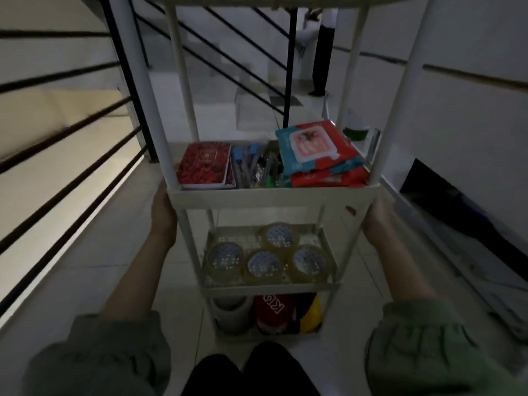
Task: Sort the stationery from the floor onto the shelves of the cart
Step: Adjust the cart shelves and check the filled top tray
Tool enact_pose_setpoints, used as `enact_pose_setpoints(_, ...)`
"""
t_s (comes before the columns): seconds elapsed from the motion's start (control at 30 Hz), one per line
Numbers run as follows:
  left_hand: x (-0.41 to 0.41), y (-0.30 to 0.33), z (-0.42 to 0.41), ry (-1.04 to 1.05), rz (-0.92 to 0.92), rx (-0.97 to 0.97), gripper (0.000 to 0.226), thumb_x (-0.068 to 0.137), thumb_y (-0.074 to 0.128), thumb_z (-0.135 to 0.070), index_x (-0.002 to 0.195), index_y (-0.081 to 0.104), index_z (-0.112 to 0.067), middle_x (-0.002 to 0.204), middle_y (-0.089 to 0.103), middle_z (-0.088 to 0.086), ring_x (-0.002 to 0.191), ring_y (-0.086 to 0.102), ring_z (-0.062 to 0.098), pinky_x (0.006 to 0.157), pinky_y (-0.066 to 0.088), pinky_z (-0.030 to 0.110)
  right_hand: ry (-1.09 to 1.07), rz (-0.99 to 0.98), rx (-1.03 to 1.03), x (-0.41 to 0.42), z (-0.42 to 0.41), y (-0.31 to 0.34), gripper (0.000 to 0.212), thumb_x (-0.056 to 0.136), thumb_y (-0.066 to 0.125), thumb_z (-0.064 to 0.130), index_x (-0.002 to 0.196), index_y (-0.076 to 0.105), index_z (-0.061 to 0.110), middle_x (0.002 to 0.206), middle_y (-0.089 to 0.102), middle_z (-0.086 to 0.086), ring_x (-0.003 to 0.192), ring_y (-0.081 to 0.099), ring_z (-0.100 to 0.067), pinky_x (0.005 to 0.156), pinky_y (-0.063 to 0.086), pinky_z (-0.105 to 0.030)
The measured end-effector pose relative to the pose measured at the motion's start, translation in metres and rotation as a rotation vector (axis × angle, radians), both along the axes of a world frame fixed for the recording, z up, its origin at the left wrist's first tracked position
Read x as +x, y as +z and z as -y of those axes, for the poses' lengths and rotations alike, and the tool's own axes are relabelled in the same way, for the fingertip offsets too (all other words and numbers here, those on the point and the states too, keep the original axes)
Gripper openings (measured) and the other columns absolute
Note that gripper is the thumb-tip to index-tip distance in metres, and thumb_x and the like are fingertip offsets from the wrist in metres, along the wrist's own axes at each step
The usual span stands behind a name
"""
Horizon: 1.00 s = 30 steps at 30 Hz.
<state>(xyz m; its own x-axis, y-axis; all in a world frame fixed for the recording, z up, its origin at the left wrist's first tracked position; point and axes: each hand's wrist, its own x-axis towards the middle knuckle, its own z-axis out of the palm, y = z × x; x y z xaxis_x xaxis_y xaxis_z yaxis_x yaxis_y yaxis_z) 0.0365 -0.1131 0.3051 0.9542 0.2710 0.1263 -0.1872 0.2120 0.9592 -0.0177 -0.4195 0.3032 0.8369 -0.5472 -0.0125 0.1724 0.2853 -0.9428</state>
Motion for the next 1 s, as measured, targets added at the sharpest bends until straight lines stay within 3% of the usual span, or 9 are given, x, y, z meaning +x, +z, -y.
enact_pose_setpoints(0.07,-0.006,-0.037,-0.001,0.087,-0.027,-0.03,0.038,0.102,0.024,-0.025,0.091,0.06,-0.02,0.076,0.063,-0.01,0.079,0.056,0.008,0.08,0.044,0.026,-0.131,-0.094,-0.018,-0.01,-0.009,-0.038,0.043,0.099,0.031,0.039,0.078,0.059,0.015,0.057,0.067,0.006,0.061,0.059,-0.008,0.064,0.049,-0.025)
enact_pose_setpoints(0.13,-0.024,-0.078,0.006,0.085,-0.039,-0.069,0.05,0.102,0.017,-0.028,0.074,0.056,-0.015,0.055,0.066,-0.012,0.063,0.06,0.002,0.07,0.046,0.02,-0.228,-0.155,-0.009,-0.025,-0.027,-0.074,0.045,0.1,0.027,0.032,0.065,0.049,0.012,0.056,0.05,-0.003,0.052,0.047,-0.01,0.059,0.039,-0.025)
enact_pose_setpoints(0.2,-0.032,-0.089,0.017,0.106,-0.07,-0.034,0.051,0.102,0.016,-0.022,0.059,0.041,-0.013,0.035,0.048,-0.011,0.037,0.042,0.0,0.052,0.035,0.026,-0.323,-0.171,0.018,-0.023,-0.033,-0.087,0.042,0.098,0.028,0.025,0.058,0.039,0.016,0.055,0.037,-0.002,0.041,0.039,-0.006,0.052,0.029,-0.026)
enact_pose_setpoints(0.27,-0.025,-0.086,0.024,0.15,-0.086,0.011,0.046,0.1,0.02,-0.015,0.055,0.03,-0.014,0.033,0.036,-0.008,0.031,0.027,0.002,0.047,0.02,0.028,-0.404,-0.169,0.048,-0.014,-0.036,-0.086,0.041,0.097,0.028,0.023,0.057,0.036,0.017,0.056,0.037,-0.002,0.043,0.038,-0.008,0.05,0.029,-0.027)
enact_pose_setpoints(0.47,-0.029,-0.099,0.015,0.104,-0.035,0.103,0.048,0.103,0.018,-0.018,0.061,0.04,-0.01,0.046,0.041,-0.008,0.04,0.034,0.0,0.046,0.026,0.019,-0.382,-0.096,-0.047,-0.016,-0.032,-0.099,0.046,0.1,0.026,0.031,0.056,0.034,0.018,0.04,0.039,0.011,0.034,0.035,0.0,0.052,0.03,-0.027)
enact_pose_setpoints(0.6,-0.044,-0.14,0.007,0.029,-0.079,0.491,0.023,0.099,0.036,-0.011,0.077,0.038,-0.017,0.069,0.04,0.005,0.06,0.043,0.016,0.058,0.04,0.031,-0.217,-0.113,-0.511,-0.037,-0.031,-0.115,0.039,0.087,0.033,0.047,0.077,0.047,0.012,0.071,0.049,0.005,0.065,0.047,-0.002,0.059,0.04,-0.015)
enact_pose_setpoints(0.73,-0.048,-0.19,-0.005,-0.013,-0.14,0.701,0.02,0.094,0.042,-0.004,0.082,0.046,0.012,0.078,0.041,0.013,0.068,0.046,0.034,0.053,0.034,0.03,-0.125,-0.281,-0.69,-0.045,-0.025,-0.149,0.017,0.093,0.047,0.023,0.089,0.048,0.007,0.088,0.052,-0.012,0.077,0.051,-0.022,0.06,0.04,-0.025)
enact_pose_setpoints(0.83,-0.051,-0.189,-0.001,0.034,-0.153,0.659,0.009,0.091,0.043,0.007,0.092,0.049,0.014,0.089,0.043,0.018,0.078,0.044,0.026,0.066,0.033,0.031,-0.051,-0.411,-0.592,-0.05,-0.032,-0.17,0.018,0.096,0.043,0.012,0.106,0.052,0.001,0.09,0.052,-0.01,0.075,0.05,-0.021,0.066,0.038,-0.028)
enact_pose_setpoints(1.0,-0.061,-0.19,0.0,0.094,-0.19,0.586,0.015,0.092,0.046,0.002,0.106,0.051,0.006,0.103,0.055,0.028,0.095,0.055,0.037,0.075,0.038,0.034,-0.061,-0.429,-0.509,-0.053,-0.038,-0.167,0.038,0.099,0.034,0.003,0.137,0.032,0.002,0.106,0.05,-0.007,0.096,0.052,-0.026,0.065,0.041,-0.027)
